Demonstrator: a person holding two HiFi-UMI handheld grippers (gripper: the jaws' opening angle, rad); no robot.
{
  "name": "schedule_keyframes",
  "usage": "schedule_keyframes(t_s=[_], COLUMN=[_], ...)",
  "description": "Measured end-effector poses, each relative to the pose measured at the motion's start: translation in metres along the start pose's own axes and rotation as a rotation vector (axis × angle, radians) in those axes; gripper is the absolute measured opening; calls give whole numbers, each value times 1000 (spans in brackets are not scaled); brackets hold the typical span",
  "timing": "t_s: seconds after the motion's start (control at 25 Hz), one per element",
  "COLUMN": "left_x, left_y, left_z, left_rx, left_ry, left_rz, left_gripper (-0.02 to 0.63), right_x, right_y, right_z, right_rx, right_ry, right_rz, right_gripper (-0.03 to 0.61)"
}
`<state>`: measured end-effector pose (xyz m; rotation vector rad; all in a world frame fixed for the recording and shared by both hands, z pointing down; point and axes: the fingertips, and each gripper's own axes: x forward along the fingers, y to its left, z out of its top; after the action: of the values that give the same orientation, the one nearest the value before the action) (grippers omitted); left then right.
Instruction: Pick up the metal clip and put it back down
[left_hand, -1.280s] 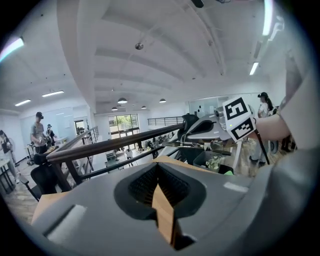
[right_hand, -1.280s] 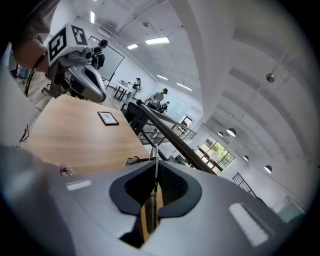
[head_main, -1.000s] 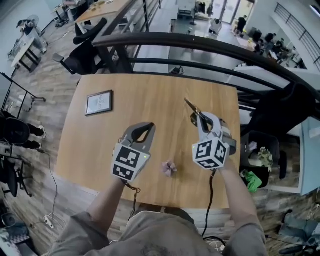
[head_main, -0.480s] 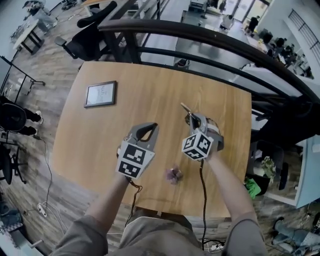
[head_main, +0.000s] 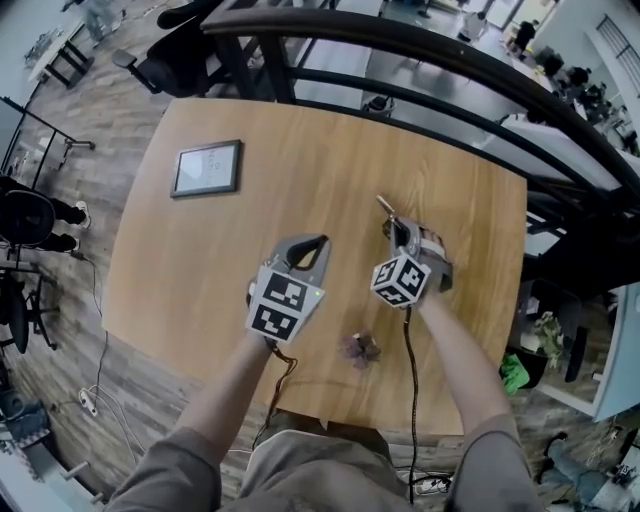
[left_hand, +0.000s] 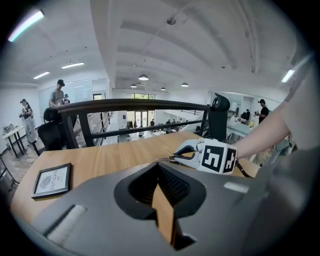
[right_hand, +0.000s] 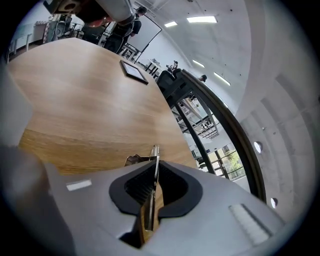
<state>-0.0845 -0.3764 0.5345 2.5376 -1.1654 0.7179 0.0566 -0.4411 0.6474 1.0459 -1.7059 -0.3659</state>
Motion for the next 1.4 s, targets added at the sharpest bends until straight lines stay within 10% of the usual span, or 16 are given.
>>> schedule_keyframes(t_s=[0.32,0.72,1.4], left_x=[-5,-26,-126], left_y=[-5,-14,-70], left_z=[-5,19,101], left_rx=[6,35,168], left_ry=[15,-5,-175], left_rz=[-9,0,-22], left_gripper=[2,2,2], right_x=[6,-60,-288], right_y=[28,-11,-96], right_z=[-10,21,67], right_rx=[94,544,843], right_ry=[69,-97,-479], right_rz=[134,322,233], right_gripper=[92,166,60])
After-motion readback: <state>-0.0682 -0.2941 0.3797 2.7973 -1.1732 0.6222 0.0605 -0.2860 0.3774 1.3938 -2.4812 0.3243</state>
